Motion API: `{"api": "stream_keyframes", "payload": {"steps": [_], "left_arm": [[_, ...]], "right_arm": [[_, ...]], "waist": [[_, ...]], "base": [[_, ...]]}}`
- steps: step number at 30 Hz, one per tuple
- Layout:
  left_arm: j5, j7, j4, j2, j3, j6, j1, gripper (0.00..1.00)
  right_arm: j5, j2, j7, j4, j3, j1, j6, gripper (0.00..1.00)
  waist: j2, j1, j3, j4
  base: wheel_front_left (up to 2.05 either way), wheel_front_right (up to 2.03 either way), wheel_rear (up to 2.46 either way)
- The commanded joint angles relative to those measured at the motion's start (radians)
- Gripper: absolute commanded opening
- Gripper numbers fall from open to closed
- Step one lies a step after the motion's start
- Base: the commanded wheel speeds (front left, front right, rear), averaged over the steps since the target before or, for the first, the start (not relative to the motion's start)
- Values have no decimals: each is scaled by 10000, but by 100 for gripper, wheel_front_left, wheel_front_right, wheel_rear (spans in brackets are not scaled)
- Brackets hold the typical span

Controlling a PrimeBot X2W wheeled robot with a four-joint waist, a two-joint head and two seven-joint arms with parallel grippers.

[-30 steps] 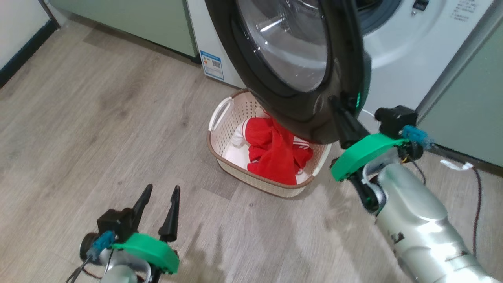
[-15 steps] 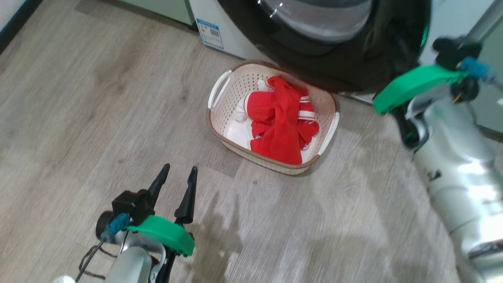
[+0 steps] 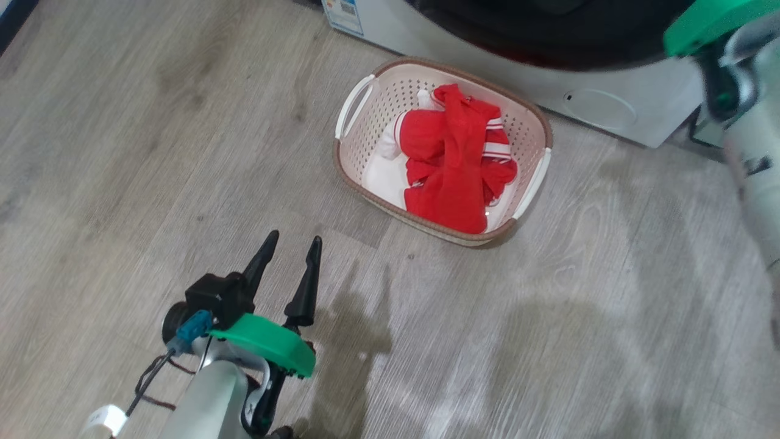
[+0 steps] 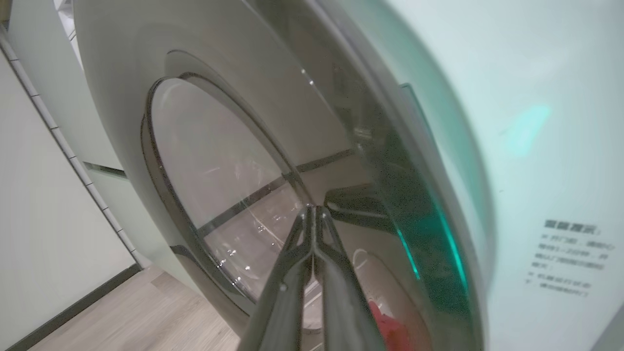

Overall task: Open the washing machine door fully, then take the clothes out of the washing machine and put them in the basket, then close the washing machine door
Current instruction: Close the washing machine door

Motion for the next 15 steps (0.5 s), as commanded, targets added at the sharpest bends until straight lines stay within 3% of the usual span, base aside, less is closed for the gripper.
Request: {"api": "stream_keyframes", "payload": {"steps": [1, 15], "left_arm": [[-141, -66, -318, 67, 188, 10, -316, 100], [-391, -67, -399, 65, 100, 10, -588, 100]], "right_arm": [[68, -137, -63, -84, -68, -549, -11, 0], [-23, -838, -63, 470, -691, -1532, -11, 0]], "waist": [[0, -1, 195, 113], [0, -1, 687, 332]], "base": [[0, 0, 0], [0, 0, 0]]}}
